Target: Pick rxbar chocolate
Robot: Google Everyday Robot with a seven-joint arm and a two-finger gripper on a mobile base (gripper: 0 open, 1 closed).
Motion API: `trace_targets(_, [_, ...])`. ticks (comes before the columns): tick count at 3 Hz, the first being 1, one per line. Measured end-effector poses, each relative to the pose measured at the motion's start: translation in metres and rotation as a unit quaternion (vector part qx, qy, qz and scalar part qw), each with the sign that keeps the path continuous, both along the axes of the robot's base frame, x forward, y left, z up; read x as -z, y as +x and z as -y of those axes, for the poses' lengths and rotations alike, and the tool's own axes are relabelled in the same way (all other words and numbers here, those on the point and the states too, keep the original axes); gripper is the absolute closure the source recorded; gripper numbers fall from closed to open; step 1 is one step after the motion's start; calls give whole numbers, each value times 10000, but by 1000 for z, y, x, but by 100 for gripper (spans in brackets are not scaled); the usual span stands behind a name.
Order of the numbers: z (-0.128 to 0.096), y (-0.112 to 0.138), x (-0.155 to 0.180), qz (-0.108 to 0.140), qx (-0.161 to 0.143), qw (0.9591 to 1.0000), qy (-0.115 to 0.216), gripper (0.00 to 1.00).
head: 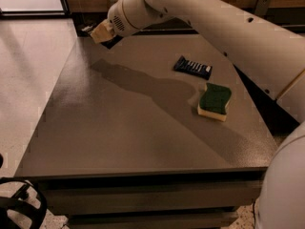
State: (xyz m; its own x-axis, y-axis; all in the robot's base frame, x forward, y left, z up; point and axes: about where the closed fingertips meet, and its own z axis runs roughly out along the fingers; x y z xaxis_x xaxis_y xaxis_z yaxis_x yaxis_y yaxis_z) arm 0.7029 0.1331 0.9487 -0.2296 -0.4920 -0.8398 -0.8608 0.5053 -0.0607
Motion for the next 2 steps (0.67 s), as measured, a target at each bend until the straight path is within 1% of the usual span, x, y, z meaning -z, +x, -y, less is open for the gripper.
trace_targets(1, [15, -3, -21, 146, -47, 9998, 102, 100])
trace_targets(2, [26, -4, -36, 239, -100, 9995, 187, 100])
